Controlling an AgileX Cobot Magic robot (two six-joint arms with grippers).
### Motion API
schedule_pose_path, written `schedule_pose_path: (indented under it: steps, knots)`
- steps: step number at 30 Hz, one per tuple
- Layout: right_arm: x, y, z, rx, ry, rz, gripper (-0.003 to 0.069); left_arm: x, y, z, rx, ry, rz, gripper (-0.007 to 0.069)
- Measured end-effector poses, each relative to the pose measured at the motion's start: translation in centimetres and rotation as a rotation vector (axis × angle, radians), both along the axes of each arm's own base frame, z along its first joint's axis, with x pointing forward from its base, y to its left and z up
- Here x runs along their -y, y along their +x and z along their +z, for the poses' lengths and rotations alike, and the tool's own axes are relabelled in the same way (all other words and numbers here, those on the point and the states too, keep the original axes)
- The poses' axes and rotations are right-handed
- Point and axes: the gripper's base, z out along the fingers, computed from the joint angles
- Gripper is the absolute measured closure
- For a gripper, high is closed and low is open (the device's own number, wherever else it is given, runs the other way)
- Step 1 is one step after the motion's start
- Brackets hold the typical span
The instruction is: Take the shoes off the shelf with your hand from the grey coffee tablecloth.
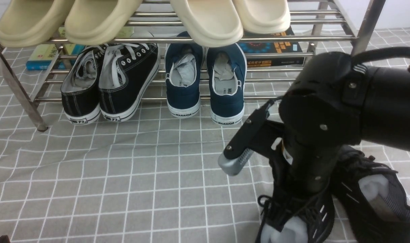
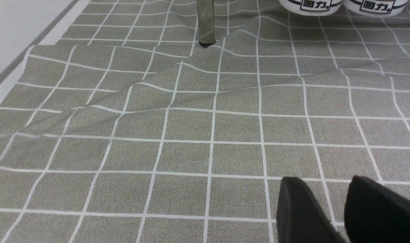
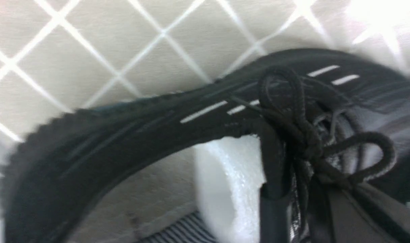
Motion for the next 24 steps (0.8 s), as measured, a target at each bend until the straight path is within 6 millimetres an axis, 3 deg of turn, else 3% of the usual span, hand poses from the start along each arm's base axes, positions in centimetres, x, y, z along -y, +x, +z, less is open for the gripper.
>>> schedule_pose_path:
  steps: [10,14,18,24]
  knots:
    - [0.1,0.0,0.3,0.004,0.008,-0.005,0.0656,0.0,0.0,0.0,0.0,0.0,0.0,0.0384]
    - [0.3,-0.2,3.1,0.06,0.072,-0.006,0.0656,0.0,0.0,0.0,0.0,0.0,0.0,0.0384]
    - [0.5,-0.3,7.1,0.155,0.163,0.03,0.0657,0.0,0.0,0.0,0.0,0.0,0.0,0.0384]
    - [0.4,-0.2,8.4,0.187,0.192,0.052,0.0657,0.0,0.0,0.0,0.0,0.0,0.0,0.0384]
